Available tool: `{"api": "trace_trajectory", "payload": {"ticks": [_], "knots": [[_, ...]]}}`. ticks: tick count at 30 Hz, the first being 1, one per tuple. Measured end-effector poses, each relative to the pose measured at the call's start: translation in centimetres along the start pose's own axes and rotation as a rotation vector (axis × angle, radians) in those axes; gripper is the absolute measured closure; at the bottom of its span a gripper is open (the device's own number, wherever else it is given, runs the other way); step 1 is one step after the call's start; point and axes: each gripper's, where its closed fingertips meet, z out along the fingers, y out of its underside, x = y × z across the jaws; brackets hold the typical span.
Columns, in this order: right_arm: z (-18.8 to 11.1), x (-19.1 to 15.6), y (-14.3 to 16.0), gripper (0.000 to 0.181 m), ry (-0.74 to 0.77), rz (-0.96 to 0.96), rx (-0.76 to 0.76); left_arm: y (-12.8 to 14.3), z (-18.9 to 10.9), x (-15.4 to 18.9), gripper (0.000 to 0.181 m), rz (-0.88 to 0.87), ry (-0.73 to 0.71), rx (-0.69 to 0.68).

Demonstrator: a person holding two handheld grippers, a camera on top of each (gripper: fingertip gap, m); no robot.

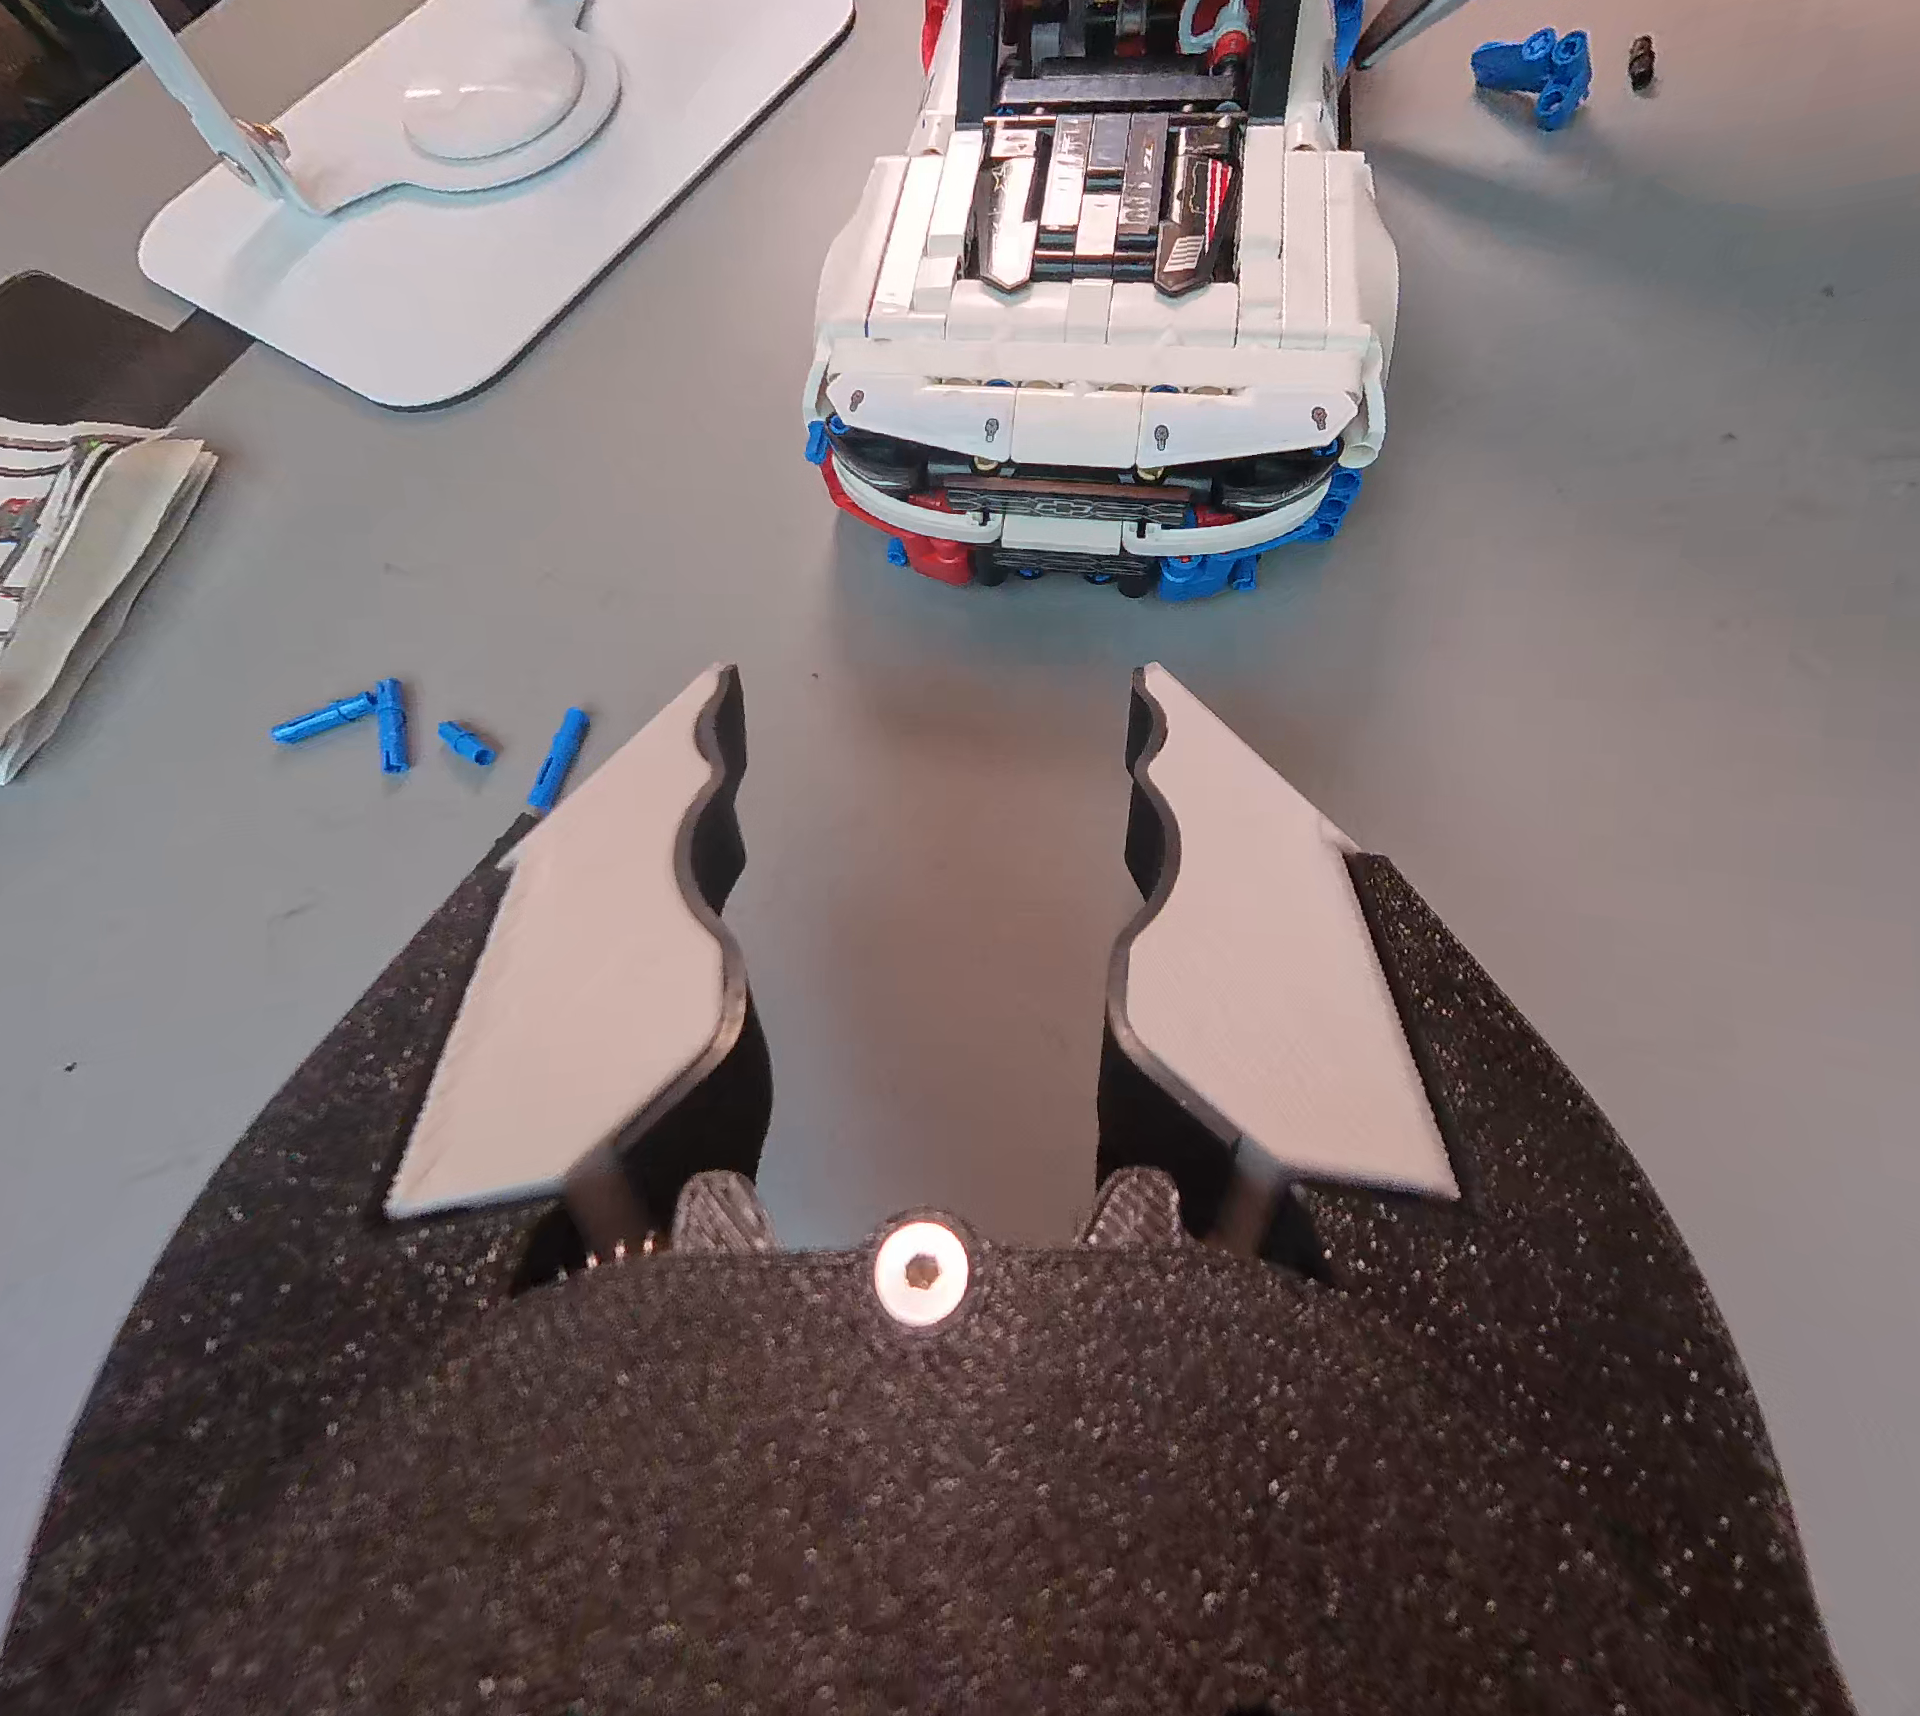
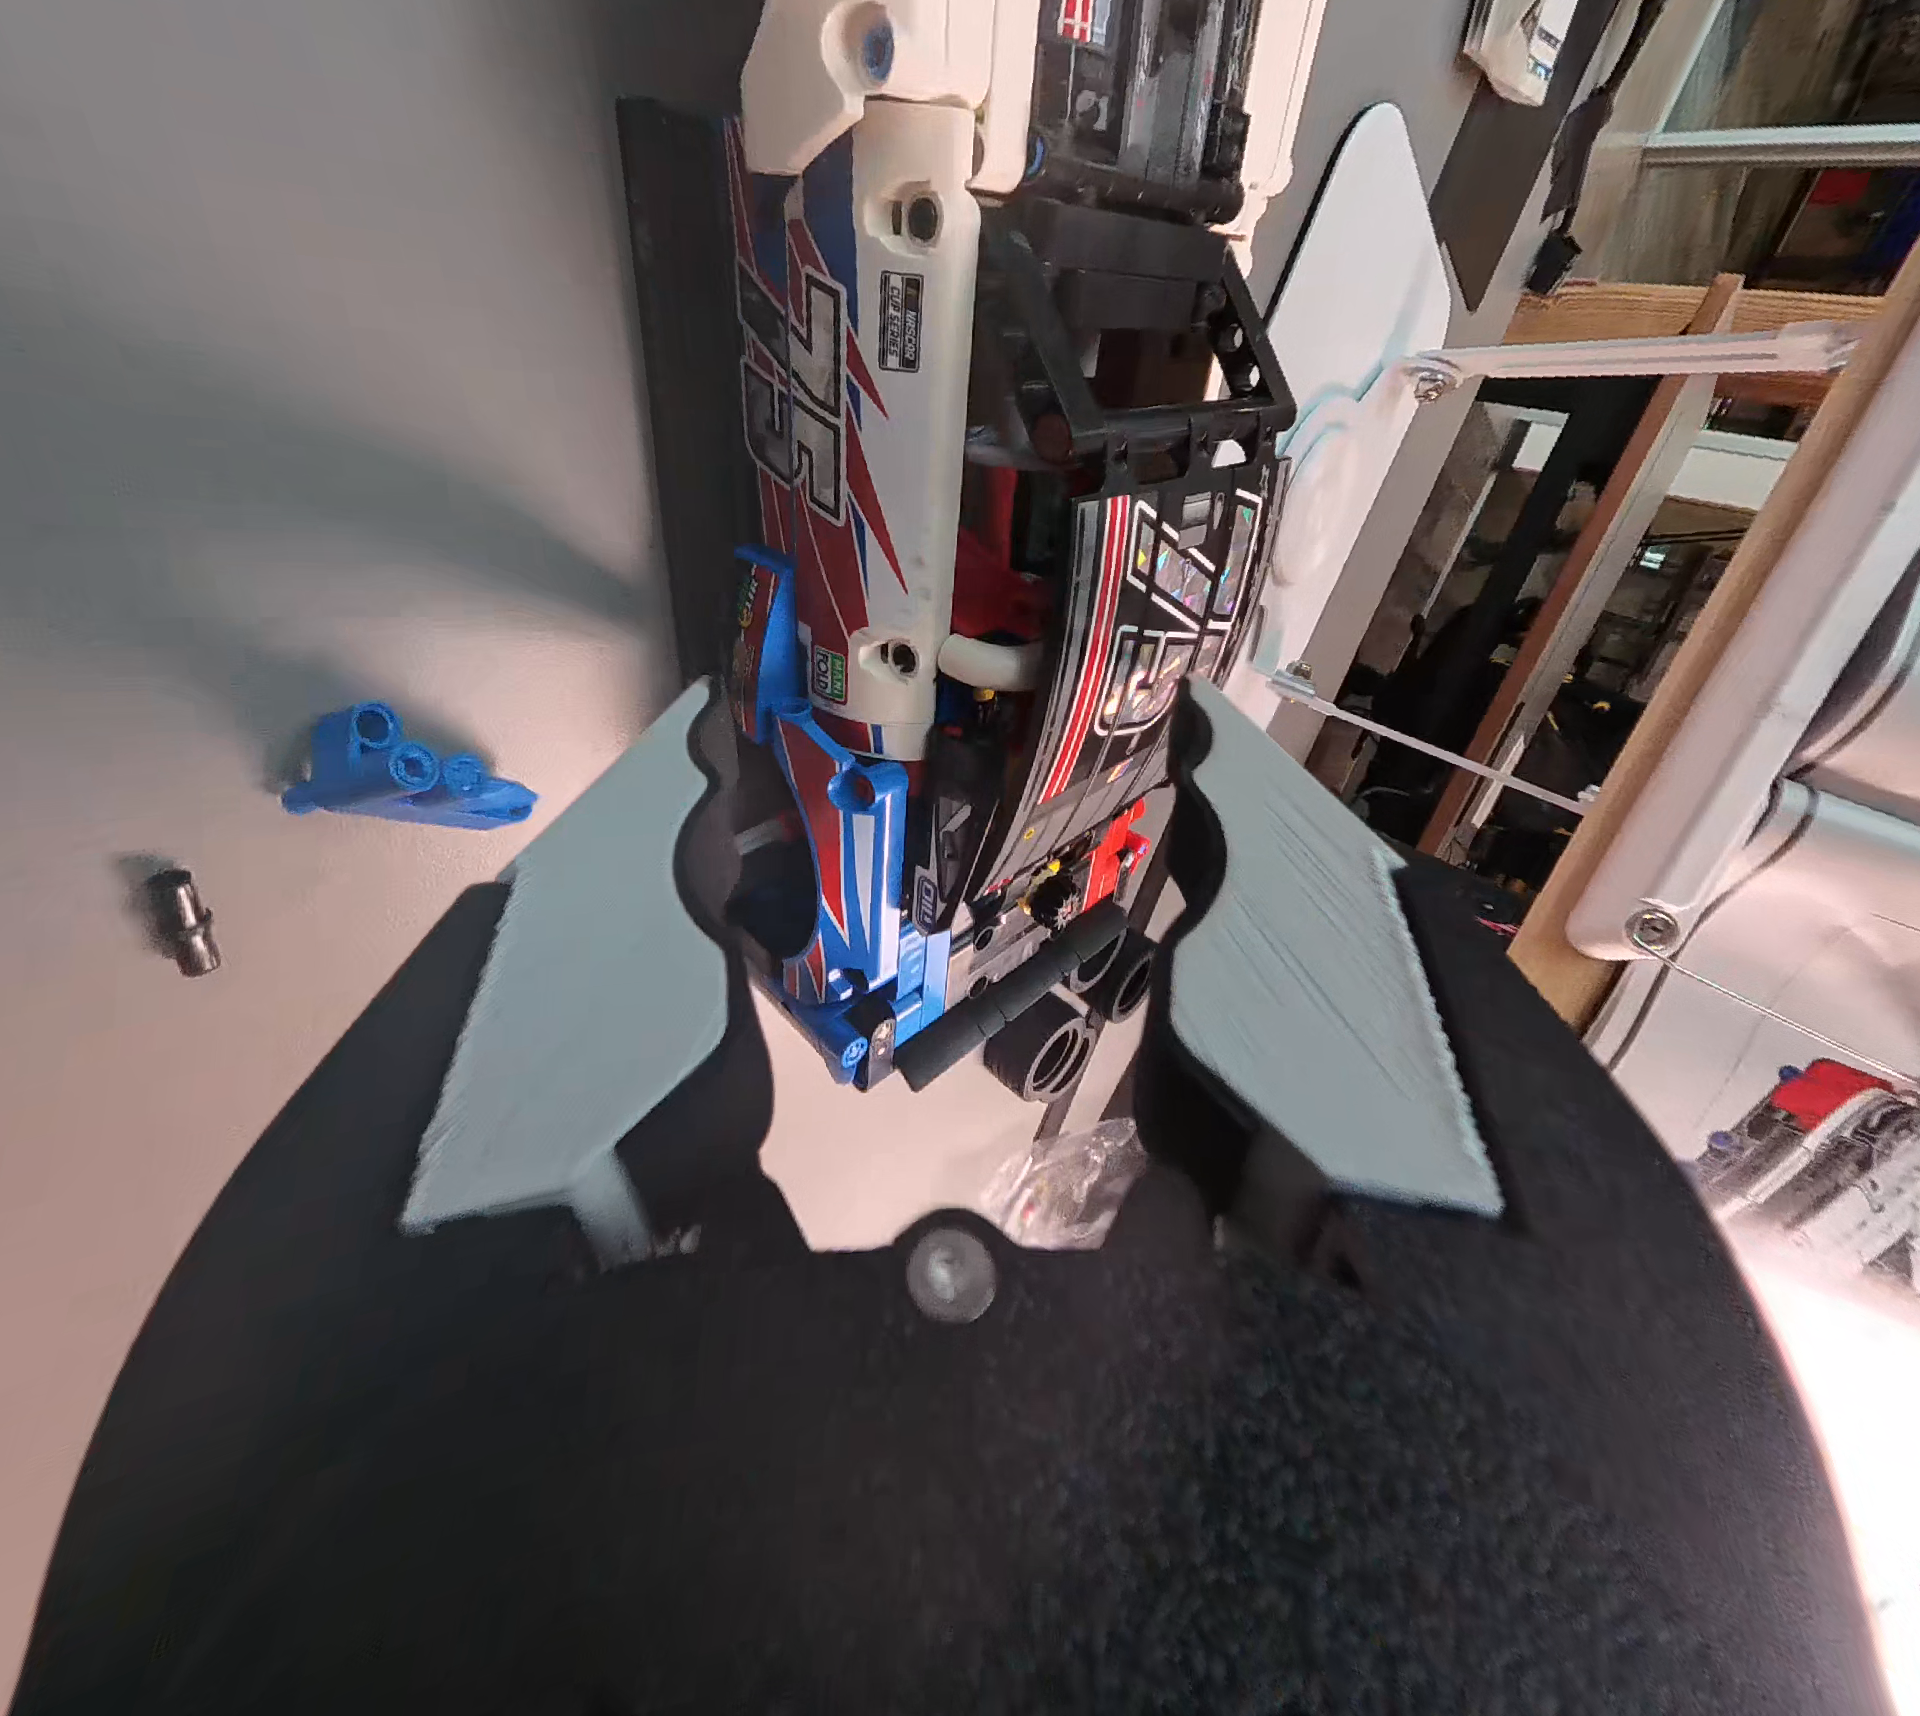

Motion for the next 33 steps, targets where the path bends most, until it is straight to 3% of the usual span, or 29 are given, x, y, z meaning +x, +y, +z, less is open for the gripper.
{"api": "trace_trajectory", "payload": {"ticks": [8, 20, 25, 29, 33], "knots": [[0.6, 0.3, 0.6, 0.103, -0.048, -0.001, -0.027, 0.7, -0.1, 1.0, 0.109, 0.052, 0.017, -0.036], [2.6, 2.1, 0.9, 0.106, 0.008, 0.032, -0.036, 0.6, -0.3, 0.1, 0.112, -0.016, -0.003, -0.028], [1.9, 2.0, 1.0, 0.108, 0.046, 0.093, -0.039, 0.6, -0.3, 0.2, 0.113, -0.007, -0.008, -0.026], [-2.2, 1.9, 0.2, 0.108, 0.101, 0.382, 0.067, -0.1, -0.6, 0.1, 0.116, -0.002, -0.01, 0.021], [-7.2, 1.6, -0.1, 0.12, 0.162, 0.784, 0.258, -2.2, -1.4, 0.3, 0.123, 0.008, -0.012, 0.161]]}}
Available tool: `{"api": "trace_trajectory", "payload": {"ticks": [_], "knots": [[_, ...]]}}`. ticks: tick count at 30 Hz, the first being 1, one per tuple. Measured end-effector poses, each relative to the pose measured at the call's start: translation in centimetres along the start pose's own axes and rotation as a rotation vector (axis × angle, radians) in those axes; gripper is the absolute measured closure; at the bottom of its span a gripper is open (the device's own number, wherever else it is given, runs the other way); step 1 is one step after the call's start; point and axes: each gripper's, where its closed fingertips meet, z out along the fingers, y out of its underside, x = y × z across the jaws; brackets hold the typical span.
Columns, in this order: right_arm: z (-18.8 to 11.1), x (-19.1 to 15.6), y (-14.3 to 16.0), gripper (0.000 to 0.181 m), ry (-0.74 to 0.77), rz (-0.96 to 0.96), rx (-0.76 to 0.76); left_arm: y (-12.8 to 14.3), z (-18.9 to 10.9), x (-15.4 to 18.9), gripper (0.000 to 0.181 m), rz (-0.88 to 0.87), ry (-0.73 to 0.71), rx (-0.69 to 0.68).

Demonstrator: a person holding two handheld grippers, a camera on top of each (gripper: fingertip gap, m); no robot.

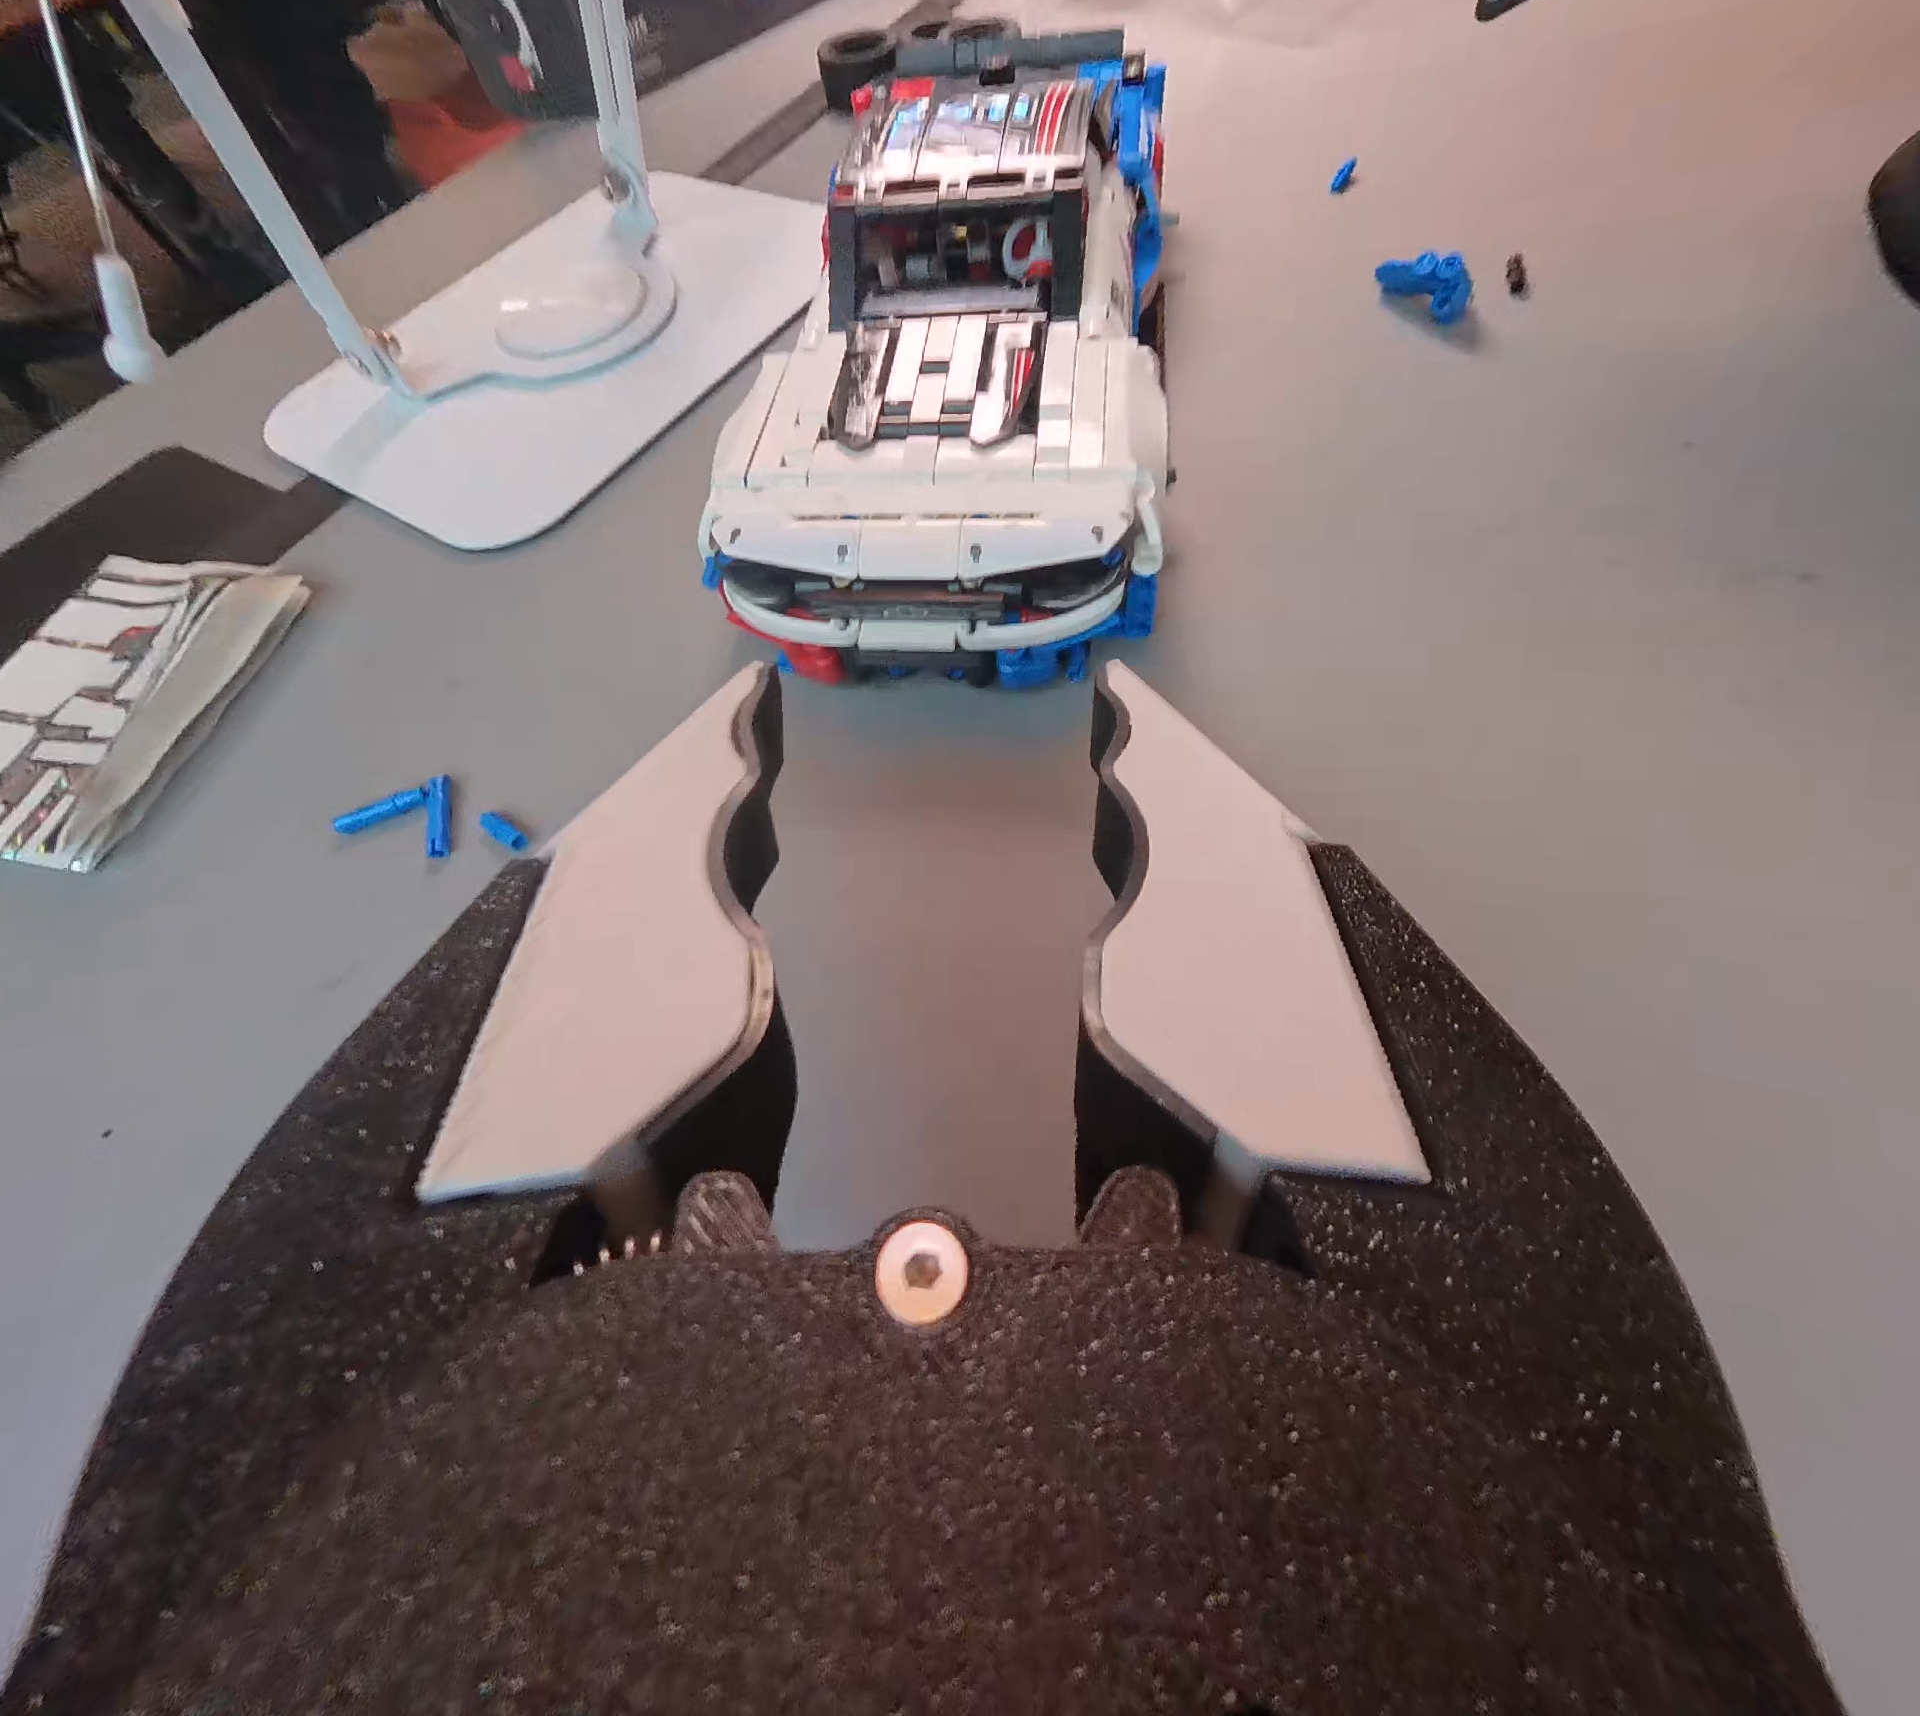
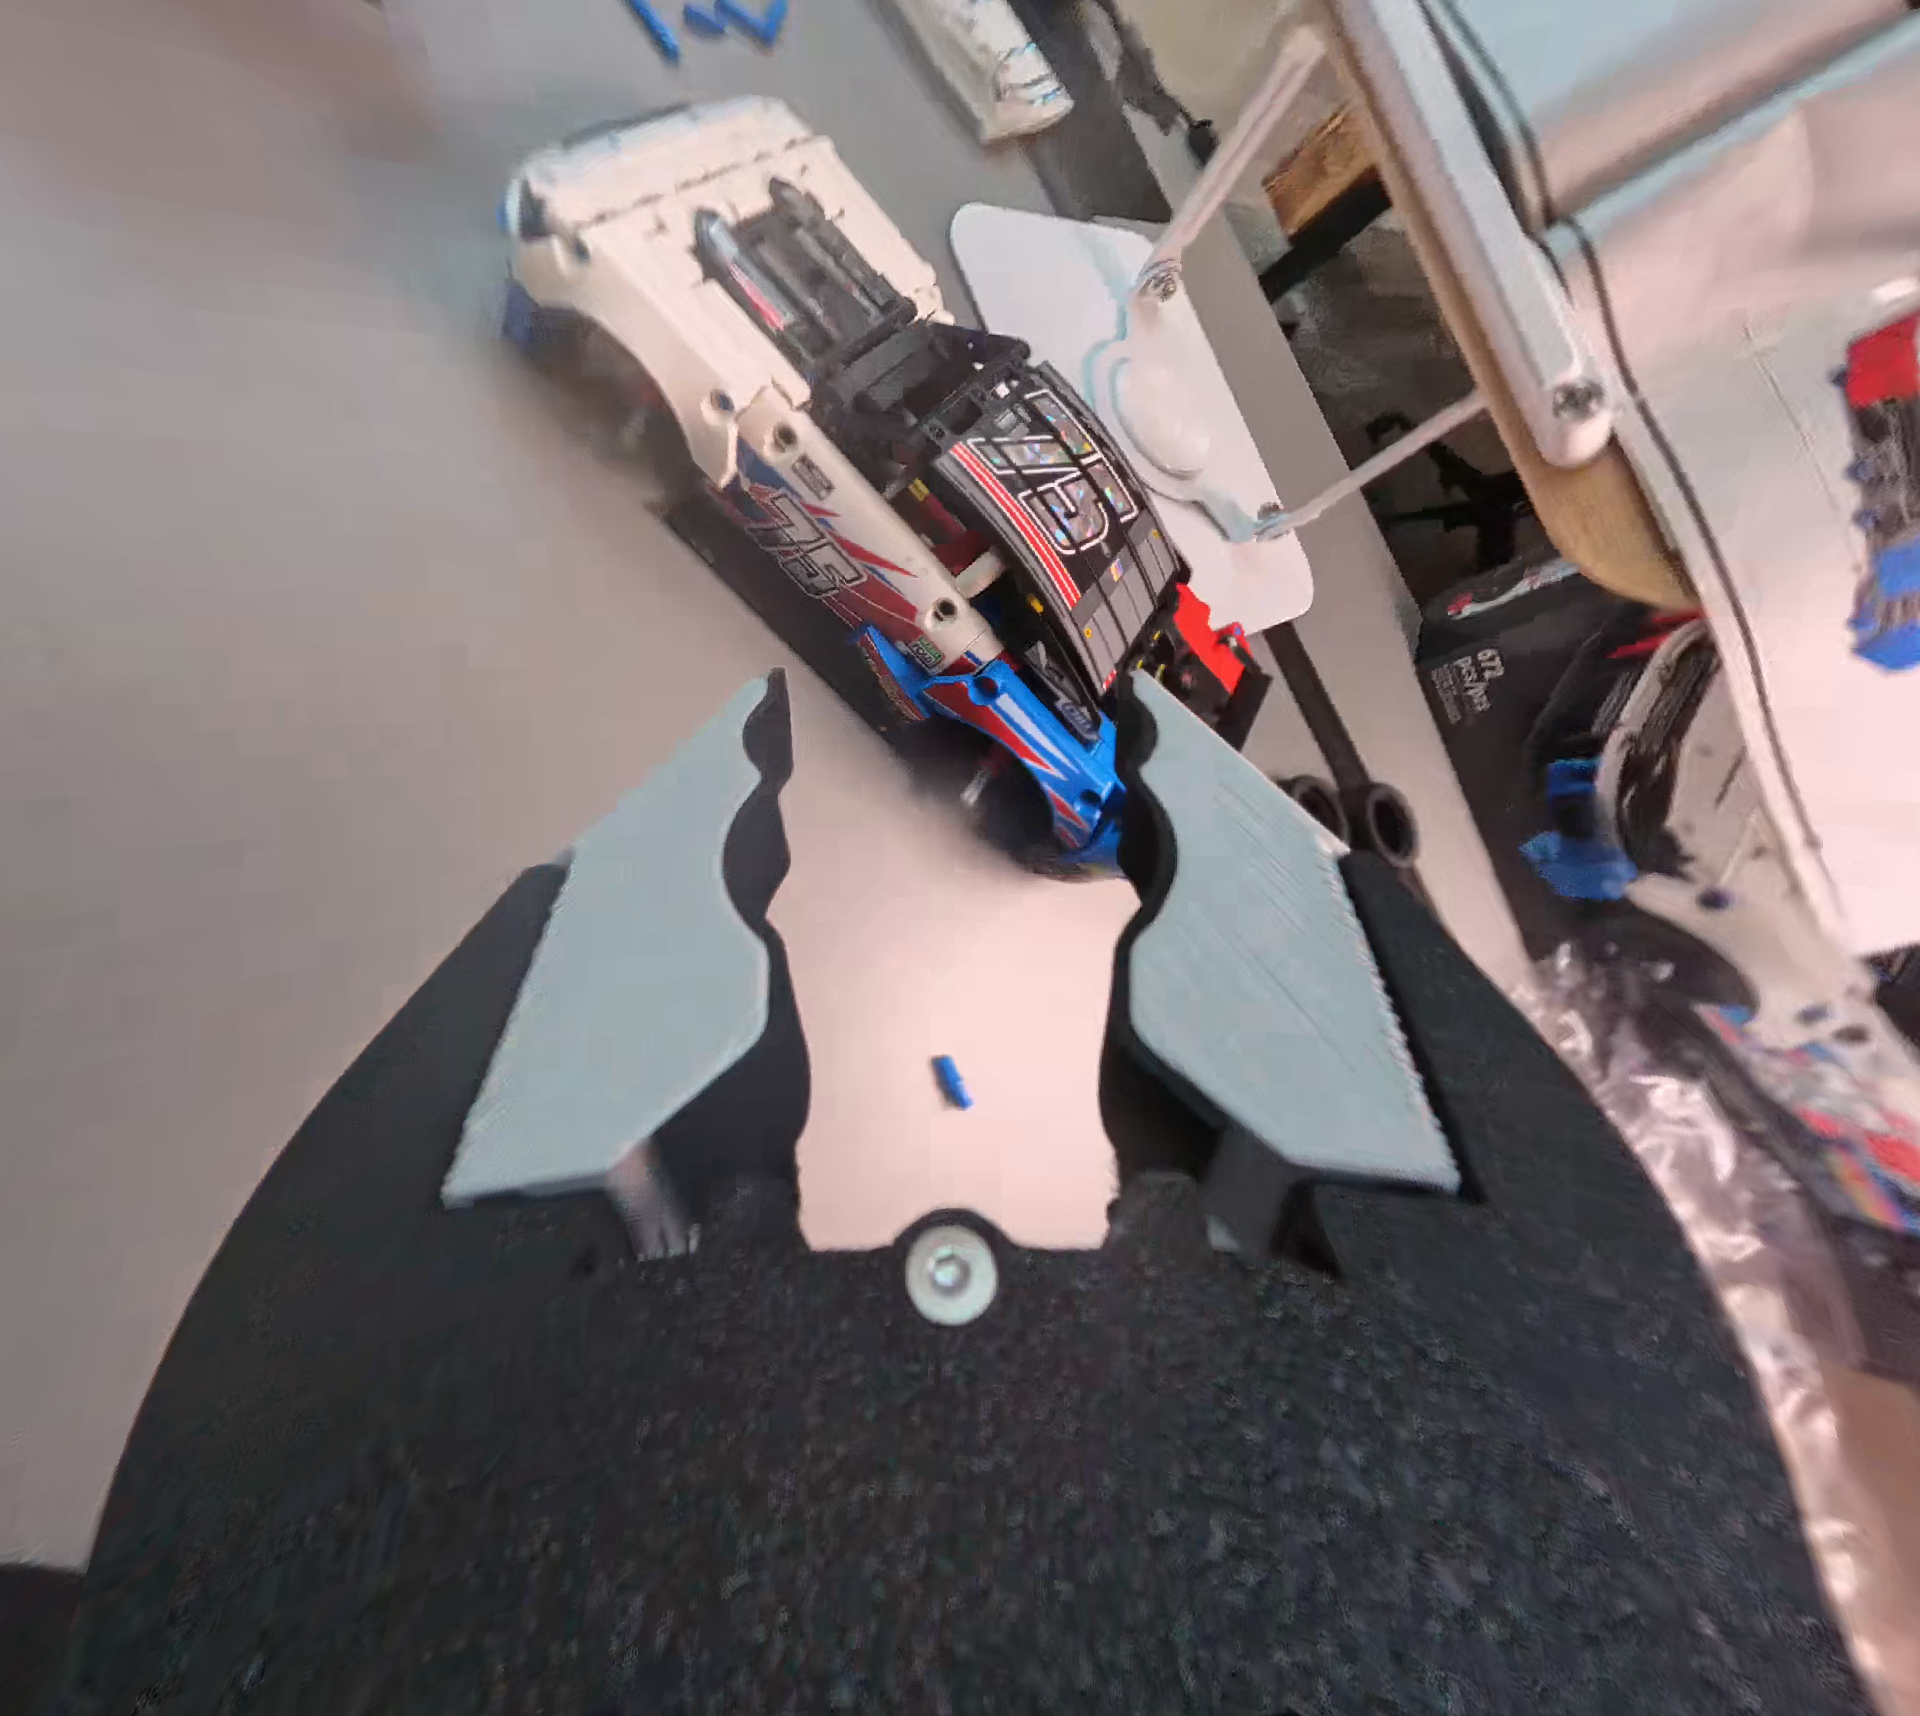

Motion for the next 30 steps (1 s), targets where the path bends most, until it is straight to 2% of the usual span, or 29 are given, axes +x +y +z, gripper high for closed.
{"api": "trace_trajectory", "payload": {"ticks": [3, 5, 6, 7, 9, 15, 18, 20, 26, 28, 29, 30], "knots": [[-3.0, 0.3, 0.6, 0.136, 0.071, 0.243, 0.125, -2.2, -0.5, 0.7, 0.122, 0.01, -0.006, 0.123], [-4.4, 0.3, 2.1, 0.149, 0.11, 0.36, 0.152, -3.2, -0.8, 1.0, 0.122, 0.005, -0.018, 0.187], [-4.9, 0.0, 3.0, 0.159, 0.117, 0.398, 0.146, -3.6, -1.0, 1.0, 0.122, -0.007, -0.022, 0.199], [-5.3, -0.5, 4.0, 0.18, 0.109, 0.419, 0.125, -3.9, -1.3, 1.1, 0.123, -0.028, -0.024, 0.205], [-5.8, -2.1, 6.1, 0.181, 0.043, 0.439, 0.046, -4.7, -2.1, 1.8, 0.13, -0.076, -0.018, 0.226], [-5.6, -6.7, 9.7, 0.152, -0.22, 0.434, -0.151, -8.4, -4.5, 5.6, 0.148, -0.189, 0.027, 0.333], [-4.0, -7.7, 10.6, 0.149, -0.284, 0.356, -0.196, -9.6, -4.2, 7.9, 0.153, -0.257, 0.098, 0.369], [-2.9, -7.9, 11.0, 0.149, -0.331, 0.326, -0.222, -9.6, -3.2, 8.8, 0.152, -0.274, 0.114, 0.358], [-1.3, -7.4, 10.5, 0.154, -0.437, 0.36, -0.212, -8.3, -0.2, 10.1, 0.137, -0.273, 0.142, 0.26], [-1.1, -7.5, 10.3, 0.162, -0.435, 0.348, -0.209, -8.4, 0.3, 10.1, 0.135, -0.275, 0.148, 0.254], [-1.1, -7.5, 10.2, 0.175, -0.435, 0.337, -0.208, -8.4, 0.5, 10.0, 0.135, -0.277, 0.149, 0.26], [-1.1, -7.6, 10.1, 0.177, -0.435, 0.324, -0.203, -8.3, 0.7, 9.9, 0.136, -0.277, 0.147, 0.265]]}}
